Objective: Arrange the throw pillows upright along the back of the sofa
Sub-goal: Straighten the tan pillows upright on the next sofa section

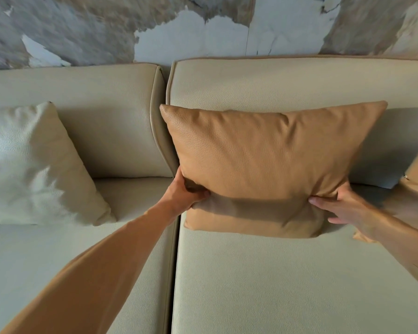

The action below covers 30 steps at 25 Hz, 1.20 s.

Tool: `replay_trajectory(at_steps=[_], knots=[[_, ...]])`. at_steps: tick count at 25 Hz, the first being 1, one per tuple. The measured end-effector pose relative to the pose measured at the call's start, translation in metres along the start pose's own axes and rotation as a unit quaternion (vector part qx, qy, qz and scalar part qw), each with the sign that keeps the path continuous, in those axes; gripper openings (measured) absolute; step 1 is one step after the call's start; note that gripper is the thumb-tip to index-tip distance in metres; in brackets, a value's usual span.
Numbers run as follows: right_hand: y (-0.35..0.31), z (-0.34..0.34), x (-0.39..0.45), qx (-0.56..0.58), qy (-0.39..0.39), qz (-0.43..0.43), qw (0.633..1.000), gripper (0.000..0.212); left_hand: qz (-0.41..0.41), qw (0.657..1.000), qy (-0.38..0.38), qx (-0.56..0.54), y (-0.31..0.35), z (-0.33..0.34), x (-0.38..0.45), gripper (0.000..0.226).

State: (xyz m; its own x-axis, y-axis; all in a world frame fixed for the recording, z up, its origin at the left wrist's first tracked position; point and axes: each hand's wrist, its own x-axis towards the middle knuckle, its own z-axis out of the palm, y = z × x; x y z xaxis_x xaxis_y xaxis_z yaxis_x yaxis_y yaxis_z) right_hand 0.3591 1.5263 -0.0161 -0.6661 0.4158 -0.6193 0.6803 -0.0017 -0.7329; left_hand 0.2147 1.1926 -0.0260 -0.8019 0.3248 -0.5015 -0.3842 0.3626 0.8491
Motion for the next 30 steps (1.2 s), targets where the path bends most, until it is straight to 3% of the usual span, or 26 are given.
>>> replay_trajectory(at_steps=[4,7,12,18,22,26,30], knots=[[0.002,0.004,0.001,-0.008,0.019,0.003,1.0,0.083,0.015,0.999,0.02,0.022,-0.001,0.003,0.004,0.096],[0.005,0.006,-0.005,-0.126,0.068,-0.022,0.989,0.076,0.021,0.997,0.044,0.055,-0.004,0.007,0.0,0.104],[0.002,0.002,-0.037,-0.31,0.105,-0.082,0.941,0.091,0.055,0.99,0.07,0.108,-0.001,0.005,-0.037,0.102],[-0.037,-0.012,-0.111,-0.517,0.093,-0.126,0.842,0.094,0.047,0.935,0.11,0.333,0.035,-0.017,-0.1,0.11],[-0.068,-0.003,-0.181,-0.561,0.117,-0.169,0.802,0.09,0.089,0.907,0.102,0.398,0.073,-0.03,-0.169,0.109],[-0.104,0.01,-0.264,-0.567,0.131,-0.195,0.79,0.087,0.131,0.872,0.076,0.466,0.115,-0.054,-0.244,0.106],[-0.127,0.014,-0.326,-0.563,0.148,-0.202,0.787,0.088,0.148,0.859,0.08,0.484,0.141,-0.076,-0.3,0.105]])
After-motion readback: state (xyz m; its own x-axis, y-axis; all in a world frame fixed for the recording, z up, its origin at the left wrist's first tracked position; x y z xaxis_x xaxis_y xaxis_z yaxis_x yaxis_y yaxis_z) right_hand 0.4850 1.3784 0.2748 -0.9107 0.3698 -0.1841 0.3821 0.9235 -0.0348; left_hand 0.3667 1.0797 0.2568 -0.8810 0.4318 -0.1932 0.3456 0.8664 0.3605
